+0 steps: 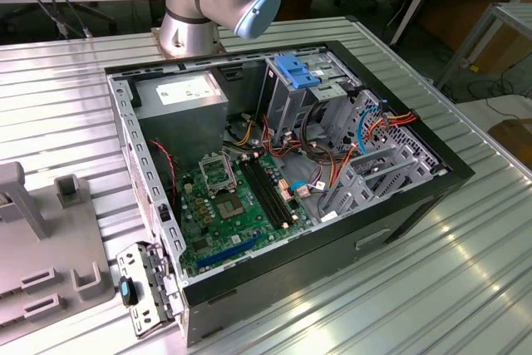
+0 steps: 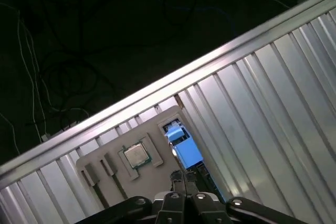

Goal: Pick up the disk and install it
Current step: 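Pick up the disk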

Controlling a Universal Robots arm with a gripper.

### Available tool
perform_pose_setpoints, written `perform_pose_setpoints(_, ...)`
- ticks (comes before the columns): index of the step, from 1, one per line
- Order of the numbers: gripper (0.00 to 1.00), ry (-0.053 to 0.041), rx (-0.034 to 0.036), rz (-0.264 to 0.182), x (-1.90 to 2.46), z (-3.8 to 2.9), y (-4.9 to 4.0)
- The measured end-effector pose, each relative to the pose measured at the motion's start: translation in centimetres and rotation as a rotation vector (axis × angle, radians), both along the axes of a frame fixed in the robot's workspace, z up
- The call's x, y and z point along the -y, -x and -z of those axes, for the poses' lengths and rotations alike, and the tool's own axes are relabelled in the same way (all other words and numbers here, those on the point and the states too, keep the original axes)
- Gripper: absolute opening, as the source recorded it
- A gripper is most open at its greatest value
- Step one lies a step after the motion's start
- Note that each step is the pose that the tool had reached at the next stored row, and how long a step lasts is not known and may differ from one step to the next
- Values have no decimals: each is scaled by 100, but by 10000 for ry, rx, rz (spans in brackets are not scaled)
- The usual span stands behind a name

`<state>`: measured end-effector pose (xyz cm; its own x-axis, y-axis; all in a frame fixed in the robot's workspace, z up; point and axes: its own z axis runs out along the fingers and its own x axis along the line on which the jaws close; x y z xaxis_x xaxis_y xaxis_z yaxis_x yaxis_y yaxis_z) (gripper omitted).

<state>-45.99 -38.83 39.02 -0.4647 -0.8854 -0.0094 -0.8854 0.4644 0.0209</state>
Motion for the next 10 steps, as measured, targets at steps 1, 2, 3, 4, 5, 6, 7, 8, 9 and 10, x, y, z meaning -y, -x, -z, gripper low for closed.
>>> perform_pose_setpoints(1,11,0,0,-315,0,0,0)
perform_pose_setpoints(2,11,0,0,-507,0,0,0)
perform_pose_setpoints(3,11,0,1,-683,0,1,0)
perform_pose_setpoints(4,11,0,1,-882,0,1,0)
perform_pose_setpoints(5,11,0,0,-1071,0,1,0)
perform_pose_setpoints(6,11,0,0,-1431,0,1,0)
perform_pose_setpoints(7,11,1,0,-1681,0,1,0)
perform_pose_setpoints(8,11,1,0,-1965,0,1,0)
perform_pose_setpoints(9,11,1,0,-2145,0,2,0)
perform_pose_setpoints(10,11,2,0,-2412,0,2,0)
